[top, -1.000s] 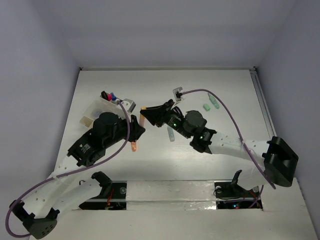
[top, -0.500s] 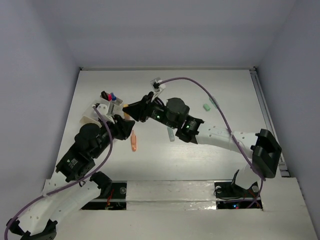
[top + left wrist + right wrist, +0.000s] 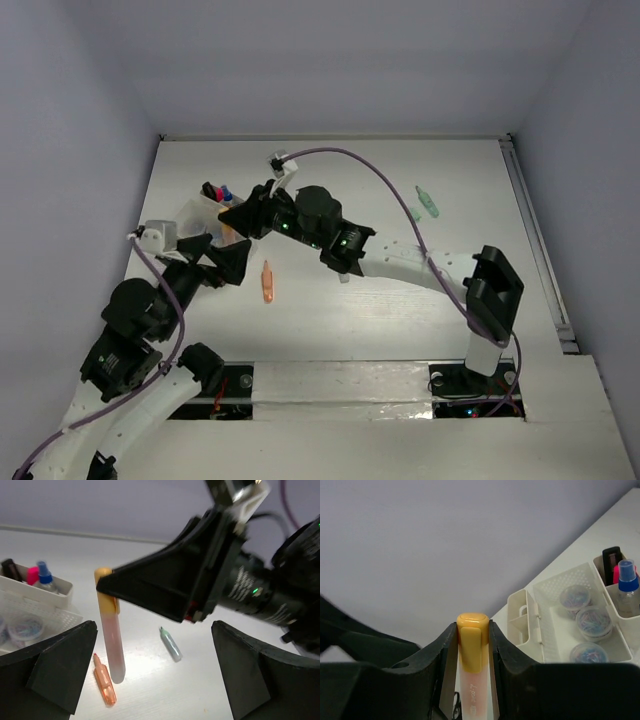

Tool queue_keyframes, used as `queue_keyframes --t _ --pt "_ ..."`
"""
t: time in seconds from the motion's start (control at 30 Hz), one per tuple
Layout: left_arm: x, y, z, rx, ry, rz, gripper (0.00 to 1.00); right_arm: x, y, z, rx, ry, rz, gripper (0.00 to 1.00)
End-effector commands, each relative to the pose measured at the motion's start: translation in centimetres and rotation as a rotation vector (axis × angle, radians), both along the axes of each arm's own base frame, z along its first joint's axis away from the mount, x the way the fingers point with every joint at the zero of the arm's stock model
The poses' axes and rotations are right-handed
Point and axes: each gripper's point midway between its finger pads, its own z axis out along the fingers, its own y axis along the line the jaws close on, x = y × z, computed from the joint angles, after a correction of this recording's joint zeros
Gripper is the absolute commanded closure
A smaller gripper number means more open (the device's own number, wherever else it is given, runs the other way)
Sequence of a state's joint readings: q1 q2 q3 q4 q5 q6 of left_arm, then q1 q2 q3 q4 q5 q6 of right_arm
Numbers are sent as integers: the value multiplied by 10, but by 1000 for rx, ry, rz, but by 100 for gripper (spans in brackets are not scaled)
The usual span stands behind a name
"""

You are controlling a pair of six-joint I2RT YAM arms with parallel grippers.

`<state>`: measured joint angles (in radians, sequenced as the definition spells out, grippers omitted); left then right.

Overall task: Sort the stationery into containers
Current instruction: Place the pen in the storage box.

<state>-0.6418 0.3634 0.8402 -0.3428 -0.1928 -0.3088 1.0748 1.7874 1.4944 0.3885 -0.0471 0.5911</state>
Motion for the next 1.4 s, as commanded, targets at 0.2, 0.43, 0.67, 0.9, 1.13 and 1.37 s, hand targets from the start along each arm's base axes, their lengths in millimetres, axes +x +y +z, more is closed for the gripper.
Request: queue_keyframes --t 0.2,0.43,0.67,0.9,1.13,1.37 --pt "-33 80 98 -149 -257 254 1 23 48 -19 0 -74 17 100" --pt "-21 76 114 -103 -319 277 1 39 88 -19 22 -175 53 100" --pt "-12 85 103 -98 -343 358 1 49 112 -8 58 -234 62 100" --pt "-14 94 95 -135 -362 398 1 56 137 -28 64 -273 94 100" --pt "-13 95 88 -147 -359 410 1 52 141 -38 59 -300 126 100" --pt "-6 86 86 -126 -346 384 1 46 131 -58 32 -297 137 100"
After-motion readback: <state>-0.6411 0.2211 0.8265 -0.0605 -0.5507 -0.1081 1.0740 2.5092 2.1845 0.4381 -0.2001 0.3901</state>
